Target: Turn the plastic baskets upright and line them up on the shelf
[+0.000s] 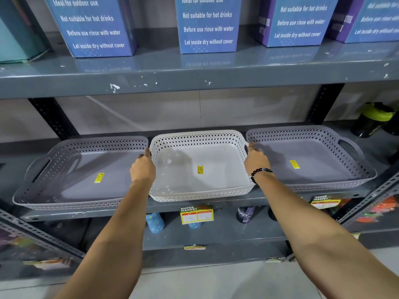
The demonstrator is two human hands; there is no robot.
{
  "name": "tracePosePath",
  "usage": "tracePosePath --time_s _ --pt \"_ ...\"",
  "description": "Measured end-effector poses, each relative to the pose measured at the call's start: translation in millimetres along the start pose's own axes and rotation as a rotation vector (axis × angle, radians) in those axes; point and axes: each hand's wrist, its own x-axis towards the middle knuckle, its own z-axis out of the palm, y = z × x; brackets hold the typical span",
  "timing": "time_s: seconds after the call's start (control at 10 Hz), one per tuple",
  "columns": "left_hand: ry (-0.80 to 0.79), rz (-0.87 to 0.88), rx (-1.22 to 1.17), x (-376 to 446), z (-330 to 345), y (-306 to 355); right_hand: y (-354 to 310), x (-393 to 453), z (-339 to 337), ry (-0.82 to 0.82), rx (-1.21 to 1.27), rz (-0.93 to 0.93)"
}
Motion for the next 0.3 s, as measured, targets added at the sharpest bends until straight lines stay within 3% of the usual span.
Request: tracePosePath --time_s 0.2,0.3 --pt "0.02 -0.017 -0.061 -17 -1 5 -1 -13 2 0.042 -0.063 -0.016" --pt "0.083 0.076 -0.017 -37 -7 15 -9 -27 3 0.137 -0.092 -0.101"
